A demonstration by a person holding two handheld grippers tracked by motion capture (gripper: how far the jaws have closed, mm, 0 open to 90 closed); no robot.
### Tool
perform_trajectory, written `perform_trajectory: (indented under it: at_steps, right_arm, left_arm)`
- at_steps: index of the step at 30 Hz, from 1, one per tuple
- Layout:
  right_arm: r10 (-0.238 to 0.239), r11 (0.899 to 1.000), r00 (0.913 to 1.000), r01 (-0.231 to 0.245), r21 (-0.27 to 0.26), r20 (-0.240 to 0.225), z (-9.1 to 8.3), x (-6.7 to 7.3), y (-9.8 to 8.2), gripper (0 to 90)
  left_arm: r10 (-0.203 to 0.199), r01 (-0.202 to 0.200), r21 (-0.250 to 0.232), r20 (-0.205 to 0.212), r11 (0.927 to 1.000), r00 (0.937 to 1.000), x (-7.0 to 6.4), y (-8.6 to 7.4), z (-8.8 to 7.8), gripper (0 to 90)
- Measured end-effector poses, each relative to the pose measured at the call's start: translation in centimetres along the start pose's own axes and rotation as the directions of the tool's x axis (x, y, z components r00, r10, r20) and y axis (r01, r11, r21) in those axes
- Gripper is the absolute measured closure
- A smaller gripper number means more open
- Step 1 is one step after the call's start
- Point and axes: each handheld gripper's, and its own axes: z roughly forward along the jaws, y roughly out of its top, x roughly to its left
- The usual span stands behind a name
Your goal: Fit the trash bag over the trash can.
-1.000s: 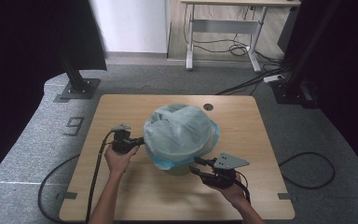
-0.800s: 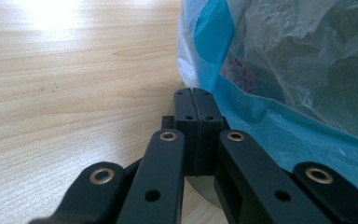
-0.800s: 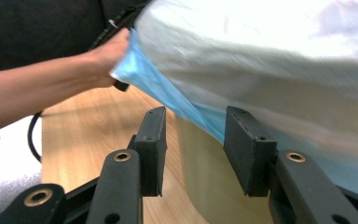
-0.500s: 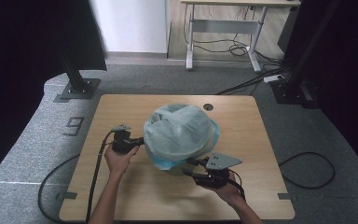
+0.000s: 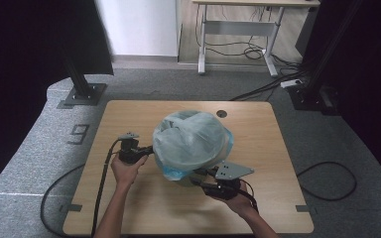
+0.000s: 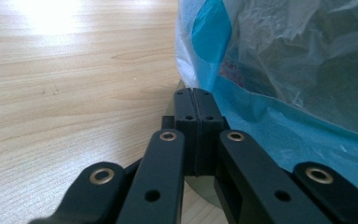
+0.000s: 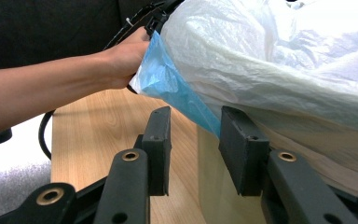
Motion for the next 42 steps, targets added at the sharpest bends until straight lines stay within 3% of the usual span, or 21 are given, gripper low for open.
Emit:
perform_trajectory:
  at_steps: [3, 6, 9, 10, 13, 25, 28, 29, 30, 31, 32, 35, 36, 39, 42]
  right_arm:
    - [-0.001, 1.0, 1.0, 0.001, 0.001, 0.003, 0.2, 0.0, 0.0, 62.7]
    - [0.01, 1.0, 0.9999, -0.01, -0.009, 0.009, 0.4, 0.0, 0.1, 68.4]
    - [0.015, 1.0, 0.9998, -0.014, -0.011, 0.016, 0.6, 0.0, 0.2, 76.7]
    - [0.022, 1.0, 0.9997, -0.021, -0.018, 0.012, 0.6, -0.1, 0.2, 83.1]
    - [0.024, 0.999, 0.9997, -0.024, -0.024, 0.008, 0.5, -0.2, 0.2, 88.6]
    - [0.049, 0.999, 0.9983, -0.048, 0.025, -0.033, 1.1, -0.5, -1.7, 89.1]
    - [0.068, 0.997, 0.9971, -0.067, 0.026, -0.033, 1.0, -0.8, -2.4, 89.0]
    - [0.068, 0.998, 0.9972, -0.068, 0.014, -0.029, 0.6, -0.8, -2.5, 88.9]
    - [0.067, 0.998, 0.9974, -0.066, 0.007, -0.028, 0.3, -0.8, -2.5, 88.8]
    - [0.067, 0.998, 0.9974, -0.066, 0.007, -0.028, 0.3, -0.8, -2.5, 88.8]
    - [0.065, 0.998, 0.9975, -0.065, -0.002, -0.026, 0.0, -0.8, -2.5, 88.8]
    - [0.078, 0.996, 0.9969, -0.078, -0.032, -0.012, -1.3, -1.2, -2.3, 88.3]
    - [0.078, 0.996, 0.9969, -0.078, -0.032, -0.012, -1.3, -1.2, -2.3, 88.3]
    - [0.088, 0.995, 0.9961, -0.088, -0.049, 0.004, -2.2, -1.4, -2.4, 85.4]
    - [0.09, 0.994, 0.9957, -0.089, -0.063, 0.023, -3.2, -1.6, -2.3, 80.6]
  left_arm:
    - [0.001, -0.001, 0.0, 0.002, 1.0, 1.0, -0.1, 0.0, 0.0, 89.9]
    - [0.003, -0.003, 0.001, 0.004, 1.0, 1.0, -0.2, 0.0, 0.0, 89.9]
    - [0.006, -0.006, 0.0, 0.005, 1.0, 1.0, -0.3, 0.0, -0.1, 90.0]
    - [0.008, -0.008, -0.002, 0.006, 1.0, 1.0, -0.3, 0.0, -0.2, 90.0]
    - [0.01, -0.01, -0.003, 0.008, 0.9999, 0.9999, -0.4, 0.0, -0.2, 90.0]
    - [0.006, -0.006, 0.007, 0.011, 1.0, 0.9999, -0.2, -0.8, 0.3, 90.0]
    - [0.021, -0.021, -0.017, -0.011, 0.9996, 0.9997, -0.1, -0.9, -0.3, 89.9]
    - [0.025, -0.026, -0.039, -0.02, 0.9989, 0.9995, -0.2, -0.9, -0.7, 79.4]
    - [0.028, -0.031, -0.079, -0.037, 0.9964, 0.9989, -0.3, -0.7, -1.7, 74.6]
    - [0.028, -0.031, -0.079, -0.037, 0.9964, 0.9989, -0.3, -0.7, -1.7, 69.4]
    - [0.022, -0.025, -0.104, -0.037, 0.9943, 0.9991, -0.3, -0.7, -2.5, 69.4]
    - [0.028, -0.036, -0.149, -0.057, 0.9882, 0.998, -0.7, -0.7, -4.5, 52.7]
    - [0.032, -0.041, -0.161, -0.062, 0.9862, 0.9976, -0.9, -0.7, -5.2, 52.7]
    - [0.063, -0.069, -0.16, -0.04, 0.9847, 0.9972, -2.1, -1.1, -6.7, 47.8]
    - [0.12, -0.12, -0.132, -0.003, 0.9839, 0.9927, -4.4, -1.9, -7.5, 40.1]
